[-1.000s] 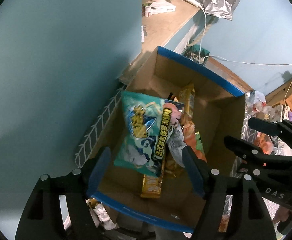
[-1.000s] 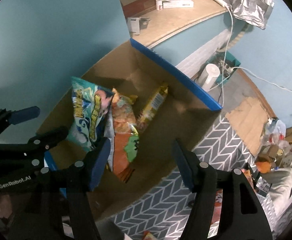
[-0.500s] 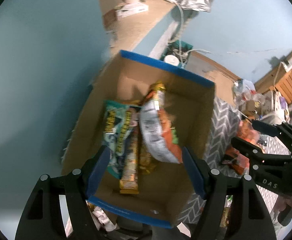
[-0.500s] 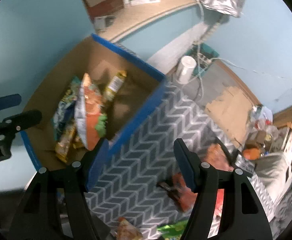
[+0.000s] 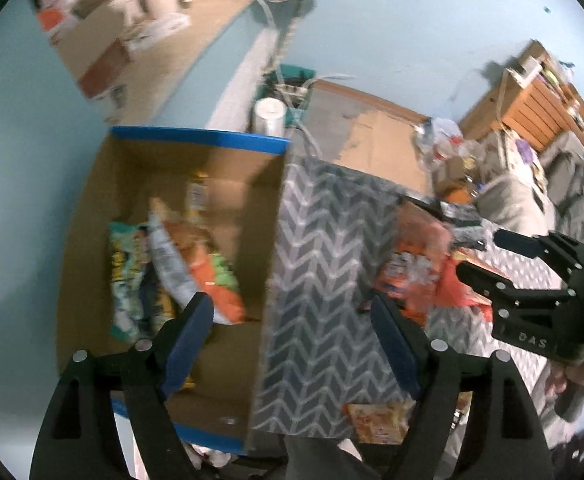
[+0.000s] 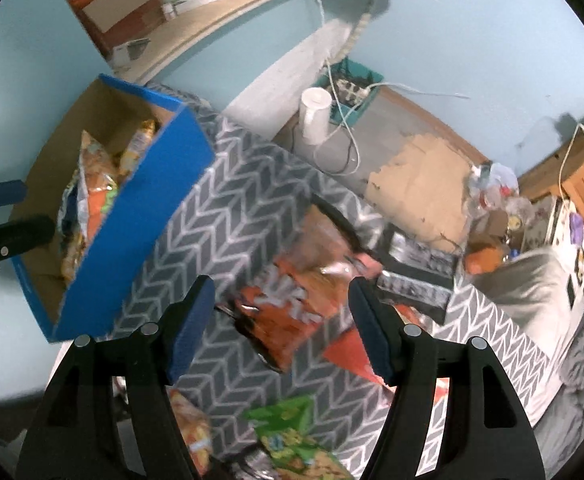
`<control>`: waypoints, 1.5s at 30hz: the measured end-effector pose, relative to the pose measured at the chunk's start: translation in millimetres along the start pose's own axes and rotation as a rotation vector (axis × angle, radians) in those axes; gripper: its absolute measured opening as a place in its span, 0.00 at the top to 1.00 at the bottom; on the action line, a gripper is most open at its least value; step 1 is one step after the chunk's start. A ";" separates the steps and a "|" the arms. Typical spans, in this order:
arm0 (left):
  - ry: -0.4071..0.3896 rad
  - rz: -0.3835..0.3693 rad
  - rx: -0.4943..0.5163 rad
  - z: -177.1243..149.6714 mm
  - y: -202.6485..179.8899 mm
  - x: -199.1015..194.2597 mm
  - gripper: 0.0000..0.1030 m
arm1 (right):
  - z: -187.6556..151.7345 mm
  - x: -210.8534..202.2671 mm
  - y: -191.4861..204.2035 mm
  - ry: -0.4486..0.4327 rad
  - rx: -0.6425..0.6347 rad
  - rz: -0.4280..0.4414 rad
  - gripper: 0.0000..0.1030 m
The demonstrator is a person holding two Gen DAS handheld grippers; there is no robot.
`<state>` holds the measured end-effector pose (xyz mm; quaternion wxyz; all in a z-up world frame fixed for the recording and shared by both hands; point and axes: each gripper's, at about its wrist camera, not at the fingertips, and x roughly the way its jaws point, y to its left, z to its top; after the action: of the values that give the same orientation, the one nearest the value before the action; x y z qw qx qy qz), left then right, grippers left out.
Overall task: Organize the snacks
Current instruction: 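Grasp the orange puffed-snack bag with the left tool while the right grasps the red biscuit bag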
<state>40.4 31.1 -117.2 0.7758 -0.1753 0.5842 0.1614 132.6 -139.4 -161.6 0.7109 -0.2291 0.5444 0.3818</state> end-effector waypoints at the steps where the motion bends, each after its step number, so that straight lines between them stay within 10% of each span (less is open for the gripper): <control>1: 0.012 -0.006 0.013 0.7 -6.9 2.4 0.20 | -3.6 1.1 -7.6 0.006 0.006 -0.003 0.33; 22: 0.135 -0.129 0.159 -1.6 -114.6 81.1 0.16 | -60.4 56.0 -115.3 0.150 -0.103 -0.008 0.33; 45: 0.208 -0.059 0.253 10.2 -153.9 154.6 0.16 | -72.9 123.3 -113.6 0.332 -0.287 0.064 0.26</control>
<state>160.1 -93.5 -250.6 0.7314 -0.1089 0.6717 0.0445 193.2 -225.8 -310.9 0.5591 -0.3704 0.6010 0.4347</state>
